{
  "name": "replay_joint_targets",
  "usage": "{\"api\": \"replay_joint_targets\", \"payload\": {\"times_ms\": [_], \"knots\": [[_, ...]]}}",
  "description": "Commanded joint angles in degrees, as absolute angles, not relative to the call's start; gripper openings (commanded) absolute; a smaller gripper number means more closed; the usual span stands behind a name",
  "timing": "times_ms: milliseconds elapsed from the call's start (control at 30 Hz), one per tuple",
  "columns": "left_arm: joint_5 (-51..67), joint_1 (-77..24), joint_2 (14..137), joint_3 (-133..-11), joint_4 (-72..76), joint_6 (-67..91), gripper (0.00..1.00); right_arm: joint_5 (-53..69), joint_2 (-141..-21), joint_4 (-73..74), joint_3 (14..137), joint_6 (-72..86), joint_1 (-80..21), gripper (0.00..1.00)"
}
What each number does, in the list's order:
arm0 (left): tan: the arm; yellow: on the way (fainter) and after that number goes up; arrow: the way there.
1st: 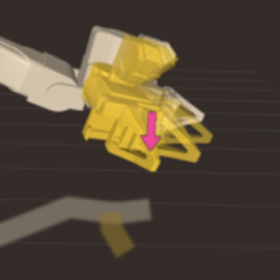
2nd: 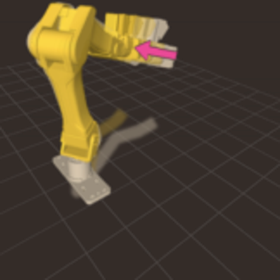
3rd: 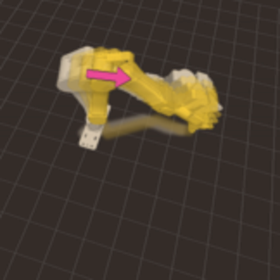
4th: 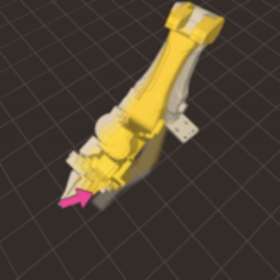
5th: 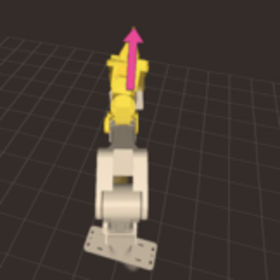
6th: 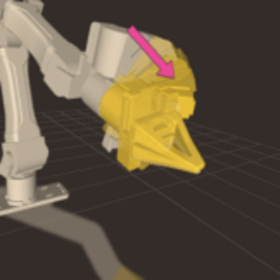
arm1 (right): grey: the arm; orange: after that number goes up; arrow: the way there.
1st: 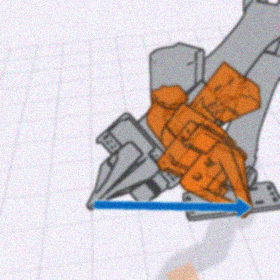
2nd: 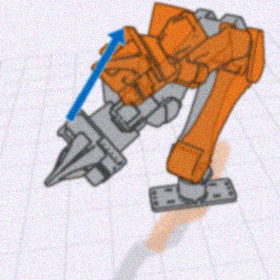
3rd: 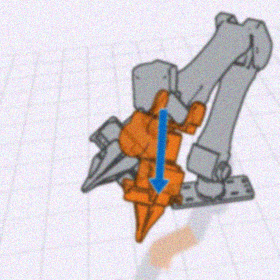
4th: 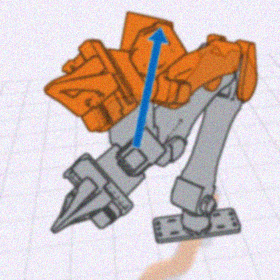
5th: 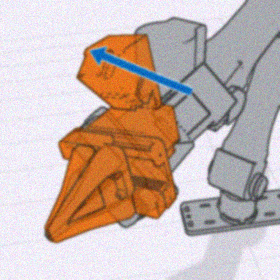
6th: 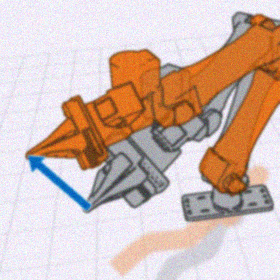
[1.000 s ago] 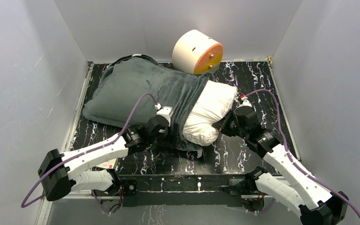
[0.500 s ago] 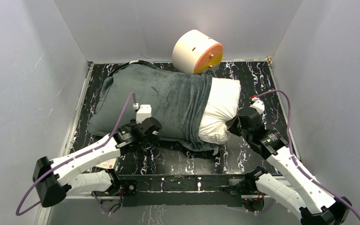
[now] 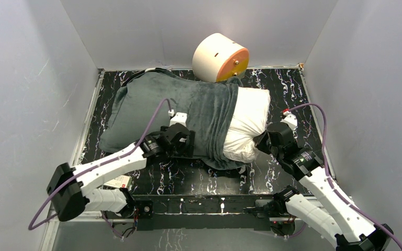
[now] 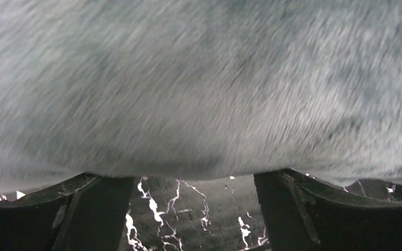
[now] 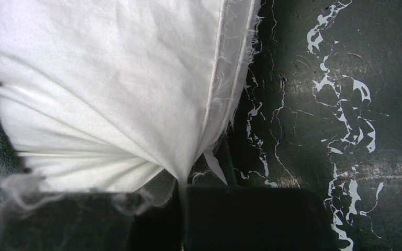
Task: Remove the pillowcase from the pillow
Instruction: Remove the pillow from the pillowcase.
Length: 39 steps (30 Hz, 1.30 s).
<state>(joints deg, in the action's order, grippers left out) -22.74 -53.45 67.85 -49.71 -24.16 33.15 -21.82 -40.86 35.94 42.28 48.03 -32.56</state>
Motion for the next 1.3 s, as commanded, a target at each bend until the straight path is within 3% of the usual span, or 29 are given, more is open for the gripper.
{"api": "replay_joint_targets", "payload": {"times_ms": [0, 33, 100, 133, 233, 533, 867, 967, 1067, 1100, 1200, 1267], "knots": [[-22.37, -52.33, 73.27, -56.13, -20.14, 30.54, 0.64, -24.90, -40.54, 33.40, 42.70, 48.43, -31.75, 0.00], [-25.66, -52.18, 74.40, -56.96, -21.73, 31.03, 0.55, -25.15, -40.79, 33.52, 42.86, 48.23, -31.76, 0.00], [-31.28, -51.33, 75.32, -56.92, -24.32, 32.88, 0.24, -25.75, -40.74, 33.81, 43.19, 48.02, -31.82, 0.00], [-32.32, -50.36, 74.96, -56.04, -24.71, 33.59, 0.14, -26.14, -40.69, 33.83, 43.31, 47.87, -31.77, 0.00], [-32.66, -46.84, 72.02, -52.19, -24.86, 33.68, 0.00, -27.75, -40.78, 34.59, 44.33, 46.99, -31.73, 0.00], [-39.26, -36.58, 61.86, -48.58, -34.56, 32.21, 0.00, -33.77, -43.23, 39.04, 47.09, 44.81, -30.36, 0.00], [-42.80, -26.78, 57.40, -48.87, -40.19, 28.31, 0.00, -24.32, -44.49, 37.00, 48.43, 41.52, -21.95, 0.00], [-37.39, -24.55, 57.81, -50.08, -38.44, 24.66, 0.00, -21.04, -43.90, 36.34, 48.69, 40.82, -21.34, 0.00], [-21.84, -24.52, 56.39, -50.88, -34.76, 23.57, 0.00, -14.00, -43.63, 34.49, 48.16, 41.20, -21.35, 0.00], [-16.03, -24.52, 55.60, -50.92, -33.17, 23.91, 0.04, -11.46, -43.74, 33.79, 47.78, 41.91, -21.40, 0.00], [0.00, -24.52, 53.46, -50.60, -27.86, 27.02, 0.58, -5.33, -44.16, 30.89, 45.53, 44.16, -21.36, 0.00], [9.85, -24.57, 52.89, -49.89, -23.91, 30.56, 0.75, -2.77, -44.59, 28.66, 43.91, 45.29, -21.32, 0.00]]}}
